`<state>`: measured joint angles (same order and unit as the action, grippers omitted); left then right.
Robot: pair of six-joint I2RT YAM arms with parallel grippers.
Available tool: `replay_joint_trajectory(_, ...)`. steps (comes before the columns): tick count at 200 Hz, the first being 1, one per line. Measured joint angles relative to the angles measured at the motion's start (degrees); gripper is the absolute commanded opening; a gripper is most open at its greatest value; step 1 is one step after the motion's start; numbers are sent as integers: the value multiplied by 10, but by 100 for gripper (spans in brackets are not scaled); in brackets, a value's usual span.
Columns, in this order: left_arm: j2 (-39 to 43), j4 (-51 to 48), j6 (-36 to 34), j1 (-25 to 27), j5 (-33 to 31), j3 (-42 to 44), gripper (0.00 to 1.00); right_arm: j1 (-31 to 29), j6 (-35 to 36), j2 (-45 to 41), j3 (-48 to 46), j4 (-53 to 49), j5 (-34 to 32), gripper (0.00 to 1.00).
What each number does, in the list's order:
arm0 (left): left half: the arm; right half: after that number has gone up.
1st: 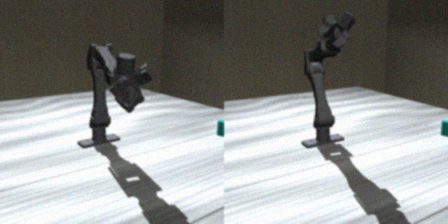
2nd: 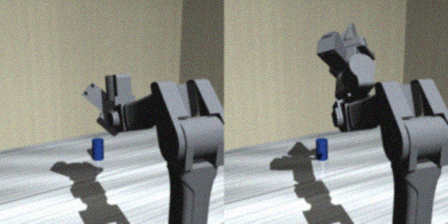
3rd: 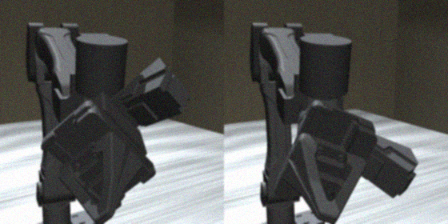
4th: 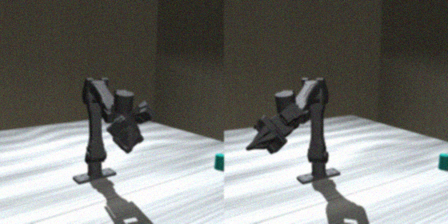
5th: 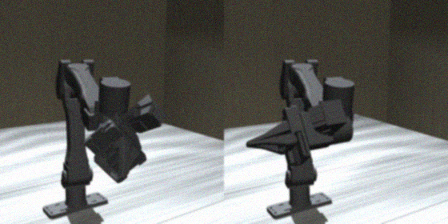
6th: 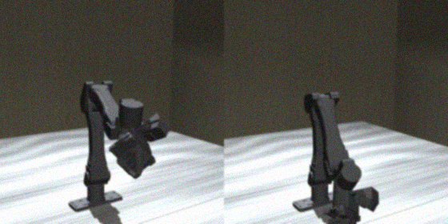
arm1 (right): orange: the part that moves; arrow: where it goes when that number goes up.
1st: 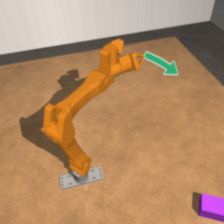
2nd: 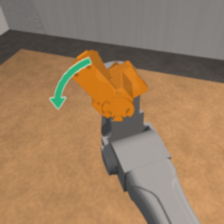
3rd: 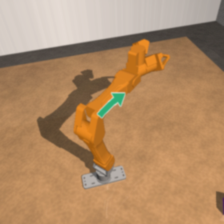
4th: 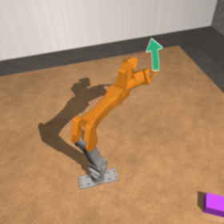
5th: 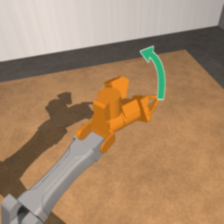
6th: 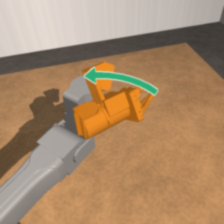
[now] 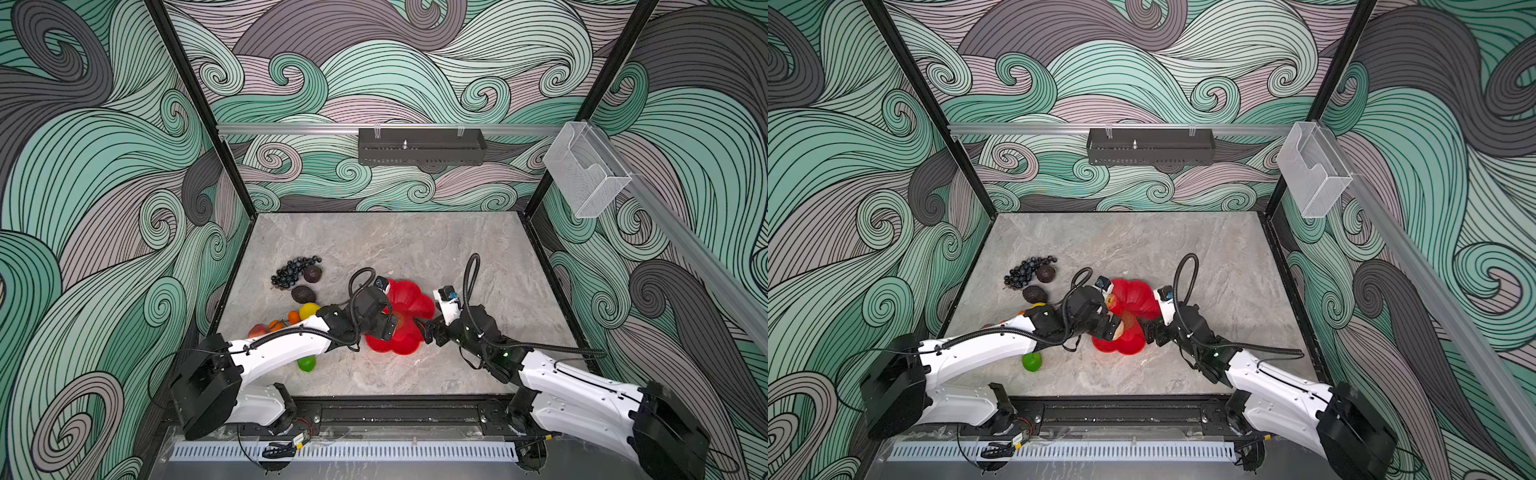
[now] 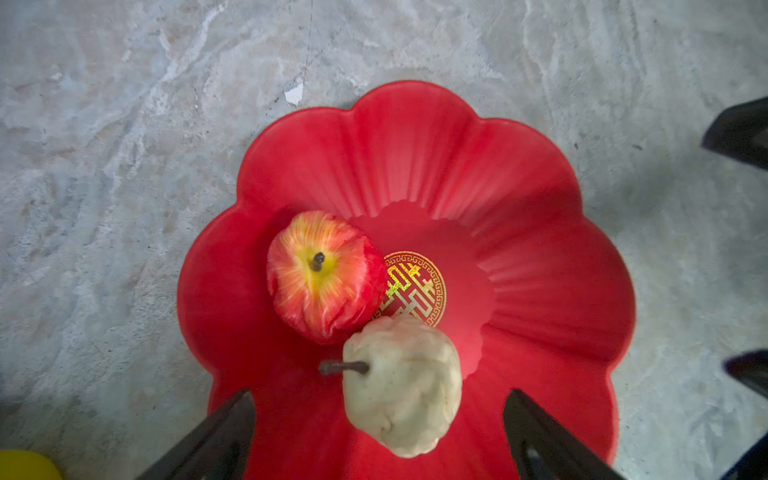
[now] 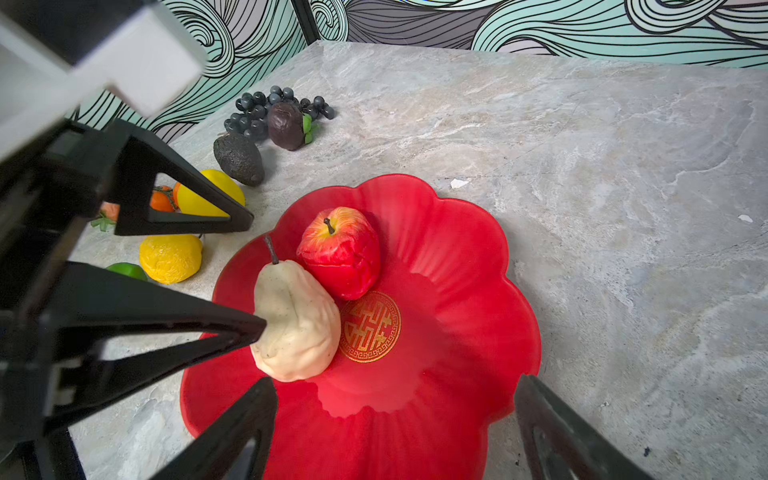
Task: Place and organize the fake fruits in the fruit bowl
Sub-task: 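Set the squash upright beside the apple with the left gripper and release, then move the left gripper back over the yellow lemon near the avocado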
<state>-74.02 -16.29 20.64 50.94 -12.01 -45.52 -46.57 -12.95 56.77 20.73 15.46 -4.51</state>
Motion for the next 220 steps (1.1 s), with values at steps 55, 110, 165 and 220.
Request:
replay_joint_trajectory(55, 118, -30, 26, 0, -64, 7, 95, 1, -11, -36, 11, -41, -11, 90)
replay_joint_trajectory(110, 155, -70, 106, -113, -151, 2, 94, 2, -13, -53, 14, -52, -26, 90)
replay_joint_trajectory(165, 88, -163, 224, -276, -131, -12, 93, 2, -19, -61, 14, -67, -31, 90)
replay_joint_trajectory(220, 1, -163, 261, -355, -27, -11, 90, 2, -30, -55, 14, -69, -32, 89)
